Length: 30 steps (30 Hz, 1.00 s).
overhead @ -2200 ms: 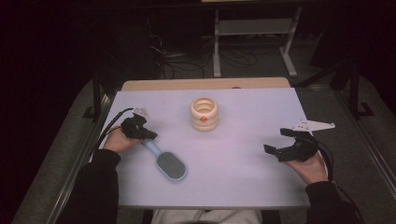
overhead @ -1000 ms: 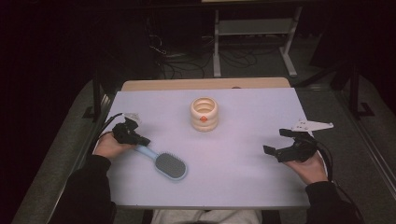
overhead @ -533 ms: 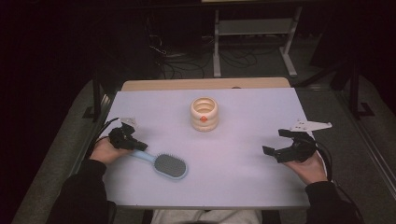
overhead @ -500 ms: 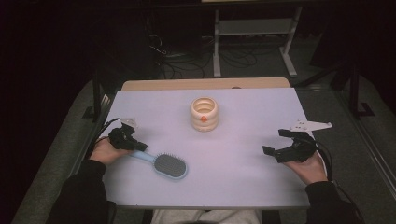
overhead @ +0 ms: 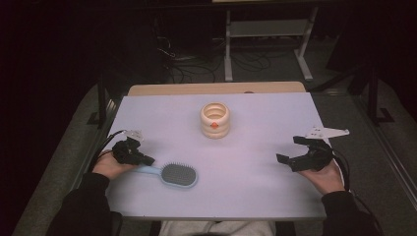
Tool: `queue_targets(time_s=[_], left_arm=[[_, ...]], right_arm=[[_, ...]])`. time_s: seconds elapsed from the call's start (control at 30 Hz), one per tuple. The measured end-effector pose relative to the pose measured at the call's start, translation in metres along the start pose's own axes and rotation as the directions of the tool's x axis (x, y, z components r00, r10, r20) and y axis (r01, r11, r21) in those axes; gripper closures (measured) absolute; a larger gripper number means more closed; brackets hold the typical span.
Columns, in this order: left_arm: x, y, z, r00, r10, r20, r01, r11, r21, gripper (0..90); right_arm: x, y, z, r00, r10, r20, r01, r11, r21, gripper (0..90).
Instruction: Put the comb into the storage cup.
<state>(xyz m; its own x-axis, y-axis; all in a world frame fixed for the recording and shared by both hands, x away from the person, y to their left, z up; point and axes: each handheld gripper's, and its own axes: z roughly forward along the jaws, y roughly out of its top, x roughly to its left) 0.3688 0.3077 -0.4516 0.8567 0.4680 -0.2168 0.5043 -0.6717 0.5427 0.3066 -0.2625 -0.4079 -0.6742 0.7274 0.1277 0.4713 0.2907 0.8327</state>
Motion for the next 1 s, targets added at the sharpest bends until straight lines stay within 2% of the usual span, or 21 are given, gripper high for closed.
queue_targets(time_s=[0.5,1.0], left_arm=[[-0.01,-0.013,0.001,0.9997,-0.019,0.017,0.019,0.9998,-0.008,90.0],[-0.023,-0.016,0.003,0.9996,0.005,0.028,-0.005,1.0,-0.004,90.0]], right_arm=[[0.0,0.0,0.0,1.0,0.0,0.007,0.0,1.0,0.003,0.0],[0.0,0.0,0.0,1.0,-0.002,0.005,0.002,1.0,0.006,0.0]])
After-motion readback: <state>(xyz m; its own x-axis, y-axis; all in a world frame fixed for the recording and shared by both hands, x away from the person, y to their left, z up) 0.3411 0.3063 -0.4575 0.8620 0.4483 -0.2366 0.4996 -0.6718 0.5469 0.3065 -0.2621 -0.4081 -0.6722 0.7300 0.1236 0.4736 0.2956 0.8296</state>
